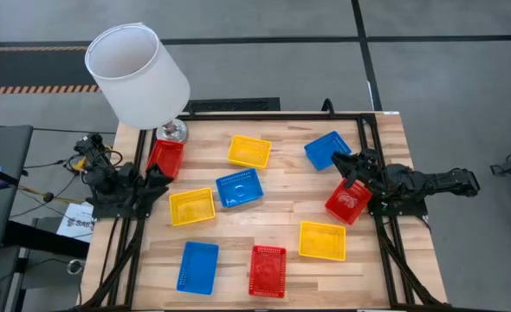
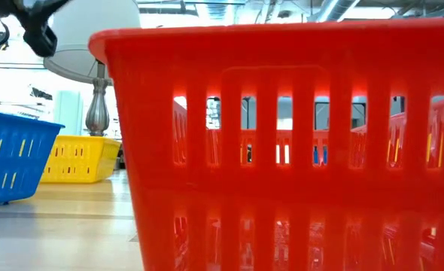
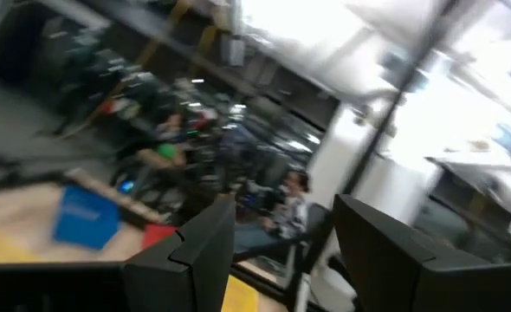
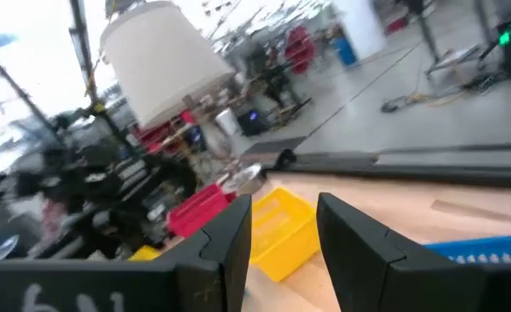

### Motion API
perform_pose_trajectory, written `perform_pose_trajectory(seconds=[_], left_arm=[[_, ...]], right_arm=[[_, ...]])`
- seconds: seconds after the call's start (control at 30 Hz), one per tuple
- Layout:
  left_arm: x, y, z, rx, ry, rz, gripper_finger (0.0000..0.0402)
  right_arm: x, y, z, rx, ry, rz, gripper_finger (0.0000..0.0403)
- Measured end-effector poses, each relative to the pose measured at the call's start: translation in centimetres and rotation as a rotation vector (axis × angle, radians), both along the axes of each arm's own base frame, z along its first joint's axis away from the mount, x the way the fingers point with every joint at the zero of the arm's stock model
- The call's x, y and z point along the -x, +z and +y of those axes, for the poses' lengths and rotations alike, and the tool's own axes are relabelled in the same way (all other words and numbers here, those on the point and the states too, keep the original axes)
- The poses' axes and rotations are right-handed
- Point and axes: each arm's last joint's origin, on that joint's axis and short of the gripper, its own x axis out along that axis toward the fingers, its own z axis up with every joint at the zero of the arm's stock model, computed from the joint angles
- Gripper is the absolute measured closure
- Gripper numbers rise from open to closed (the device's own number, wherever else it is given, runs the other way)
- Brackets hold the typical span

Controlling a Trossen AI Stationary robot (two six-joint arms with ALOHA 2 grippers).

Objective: Stack baskets by color
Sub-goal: Stack the left yellow bin on top of the middle yellow bin

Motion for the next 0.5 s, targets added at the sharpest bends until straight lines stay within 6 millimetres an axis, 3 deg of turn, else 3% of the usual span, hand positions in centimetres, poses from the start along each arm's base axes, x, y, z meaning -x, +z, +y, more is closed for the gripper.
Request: perform_pose_trajectory(seconds=[0.1, 0.3, 0.5], left_arm=[[0.1, 0.2, 0.2, 0.061, 0.02, 0.006, 0.0216], [0.6, 3.1, 0.8, 0.096, 0.005, -0.015, 0.0216], [0.7, 6.2, 1.0, 0.017, 0.022, 0.13, 0.0216]], right_arm=[[0.5, 2.3, 0.1, 0.035, 0.062, -0.061, 0.0246], [1.8, 7.5, 0.1, 0.186, 0.064, -0.082, 0.0246], [2.1, 12.0, -0.2, 0.2, -0.045, 0.165, 0.0246]])
